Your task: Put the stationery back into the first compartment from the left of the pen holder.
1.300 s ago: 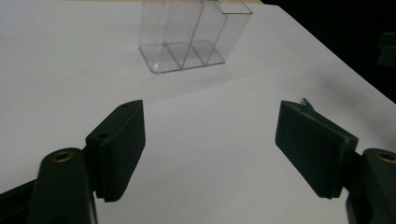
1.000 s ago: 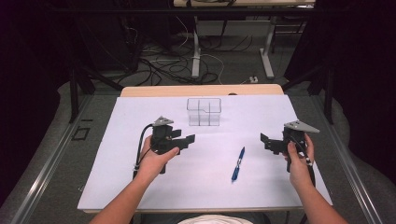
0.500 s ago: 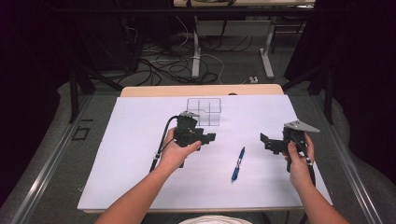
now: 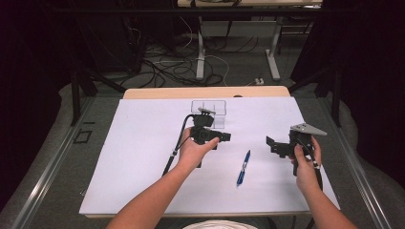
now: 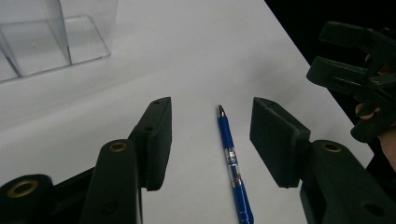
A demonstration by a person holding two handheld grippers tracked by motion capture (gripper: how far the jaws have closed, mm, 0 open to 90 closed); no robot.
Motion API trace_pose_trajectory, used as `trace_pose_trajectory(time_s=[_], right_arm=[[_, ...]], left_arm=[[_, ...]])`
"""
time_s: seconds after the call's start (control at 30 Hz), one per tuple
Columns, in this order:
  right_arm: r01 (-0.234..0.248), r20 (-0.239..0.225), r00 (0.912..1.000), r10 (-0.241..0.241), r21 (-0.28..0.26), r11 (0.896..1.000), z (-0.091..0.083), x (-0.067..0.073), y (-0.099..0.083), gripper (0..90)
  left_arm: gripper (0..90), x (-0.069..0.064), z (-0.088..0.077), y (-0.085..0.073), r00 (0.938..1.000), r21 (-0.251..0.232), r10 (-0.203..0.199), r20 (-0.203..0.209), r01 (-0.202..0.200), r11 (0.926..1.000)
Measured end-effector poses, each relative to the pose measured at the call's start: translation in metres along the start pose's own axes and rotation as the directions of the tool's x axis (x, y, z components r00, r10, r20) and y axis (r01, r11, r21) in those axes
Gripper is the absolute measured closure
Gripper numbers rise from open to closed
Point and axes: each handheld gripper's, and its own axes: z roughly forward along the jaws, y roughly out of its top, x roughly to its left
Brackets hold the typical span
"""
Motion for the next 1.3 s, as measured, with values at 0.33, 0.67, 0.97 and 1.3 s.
trace_pose_trajectory(time_s=[0.33, 0.67, 0.97, 1.3], right_arm=[[-0.006, -0.001, 1.0000, 0.006, 0.006, 1.000, -0.001, 0.000, 0.000, 0.0], [-0.003, 0.001, 1.0000, 0.003, 0.003, 1.000, 0.000, 0.001, -0.001, 0.0], [0.002, -0.008, 1.0000, -0.002, 0.012, 1.000, 0.000, 0.000, -0.001, 0.0], [0.004, -0.002, 1.0000, -0.004, 0.011, 1.000, 0.000, -0.001, -0.001, 0.0]], left_arm=[[55.1, -0.001, 0.025, 0.000, 0.9988, 0.073, -0.045, 0.018, 0.043, 0.9964], [59.1, -0.009, 0.053, -0.003, 0.9994, 0.159, -0.032, 0.011, 0.029, 0.9869], [60.1, -0.013, 0.075, -0.008, 0.9993, 0.233, -0.036, -0.006, 0.036, 0.9717], [61.0, -0.017, 0.094, -0.013, 0.9990, 0.268, -0.044, 0.004, 0.041, 0.9624]])
